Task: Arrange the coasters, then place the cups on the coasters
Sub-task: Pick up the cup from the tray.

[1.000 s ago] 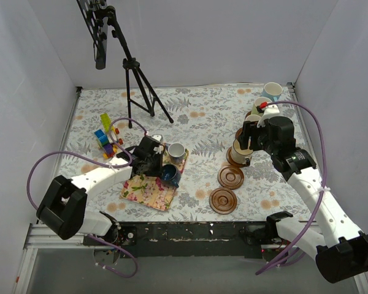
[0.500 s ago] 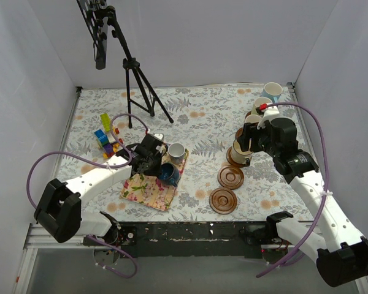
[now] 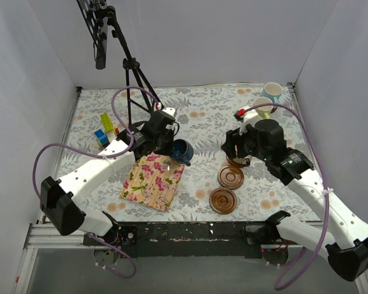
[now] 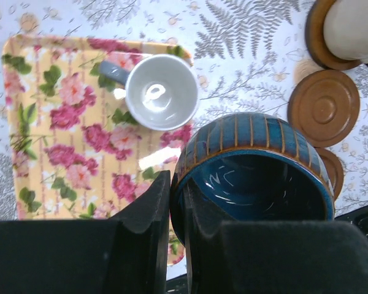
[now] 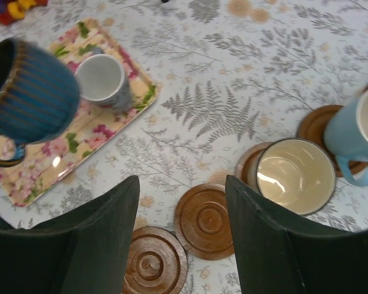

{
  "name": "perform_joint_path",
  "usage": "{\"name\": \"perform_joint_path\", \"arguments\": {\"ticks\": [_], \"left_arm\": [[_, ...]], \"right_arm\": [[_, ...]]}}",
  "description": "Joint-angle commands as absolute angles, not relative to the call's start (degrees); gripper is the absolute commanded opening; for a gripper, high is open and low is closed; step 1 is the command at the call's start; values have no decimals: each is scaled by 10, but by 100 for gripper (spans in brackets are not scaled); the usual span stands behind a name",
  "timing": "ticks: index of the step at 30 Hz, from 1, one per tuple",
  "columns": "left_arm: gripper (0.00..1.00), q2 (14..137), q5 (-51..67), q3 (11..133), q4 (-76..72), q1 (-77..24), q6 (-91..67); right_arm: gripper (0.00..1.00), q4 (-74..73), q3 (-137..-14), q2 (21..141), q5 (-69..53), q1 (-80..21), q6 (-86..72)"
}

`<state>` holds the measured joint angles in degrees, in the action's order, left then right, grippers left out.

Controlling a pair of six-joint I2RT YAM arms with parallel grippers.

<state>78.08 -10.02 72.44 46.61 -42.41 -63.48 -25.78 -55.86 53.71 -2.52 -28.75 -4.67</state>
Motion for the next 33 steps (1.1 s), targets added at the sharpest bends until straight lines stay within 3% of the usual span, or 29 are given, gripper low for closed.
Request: {"name": "perform_joint_path", "arguments": {"ticks": [1, 16, 23, 33], "left_arm": [[0, 829, -105, 786, 480, -447, -632], [0, 897, -95, 833, 483, -452, -639], [0, 893, -78, 836, 488, -453, -642], [0, 892, -71, 836, 494, -452, -645]], "right_arm": [[66, -253, -599, 549, 68, -412, -40], [64, -201, -553, 622, 231, -638, -117], [61, -120, -522, 644, 243, -661, -117], [56, -135, -542, 723, 318, -684, -122]]}}
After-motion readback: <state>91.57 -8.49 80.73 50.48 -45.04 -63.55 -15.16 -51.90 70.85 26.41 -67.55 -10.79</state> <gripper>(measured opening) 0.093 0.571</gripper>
